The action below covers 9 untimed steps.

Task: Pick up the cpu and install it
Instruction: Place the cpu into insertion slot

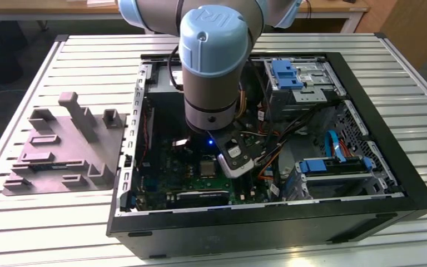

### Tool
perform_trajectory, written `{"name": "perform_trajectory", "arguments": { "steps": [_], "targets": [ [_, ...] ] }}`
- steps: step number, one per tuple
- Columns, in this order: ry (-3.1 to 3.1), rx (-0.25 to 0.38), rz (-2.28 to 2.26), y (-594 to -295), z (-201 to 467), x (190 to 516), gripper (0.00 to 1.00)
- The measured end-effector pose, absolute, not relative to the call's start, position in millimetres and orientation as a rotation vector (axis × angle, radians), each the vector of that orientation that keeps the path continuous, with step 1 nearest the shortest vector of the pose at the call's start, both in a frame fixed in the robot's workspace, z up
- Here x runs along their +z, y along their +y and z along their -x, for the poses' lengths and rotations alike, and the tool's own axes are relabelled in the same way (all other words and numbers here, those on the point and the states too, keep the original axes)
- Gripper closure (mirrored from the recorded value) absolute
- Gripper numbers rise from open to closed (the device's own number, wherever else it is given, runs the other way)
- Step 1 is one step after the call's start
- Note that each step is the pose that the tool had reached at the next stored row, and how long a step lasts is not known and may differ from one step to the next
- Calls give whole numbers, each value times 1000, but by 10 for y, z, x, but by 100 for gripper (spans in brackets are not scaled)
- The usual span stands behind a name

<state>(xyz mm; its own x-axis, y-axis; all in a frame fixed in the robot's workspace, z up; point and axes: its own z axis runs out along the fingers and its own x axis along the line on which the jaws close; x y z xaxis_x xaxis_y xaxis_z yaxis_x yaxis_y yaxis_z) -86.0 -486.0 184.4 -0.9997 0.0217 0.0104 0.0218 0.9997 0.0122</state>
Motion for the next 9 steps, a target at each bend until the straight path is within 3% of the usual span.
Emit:
{"name": "perform_trajectory", "arguments": {
  "steps": [6,9],
  "targets": [
    [-3131,-20,34,-4859,861,1842,52],
    [-3132,-22,34,-4858,858,1837,41]
  ]
}}
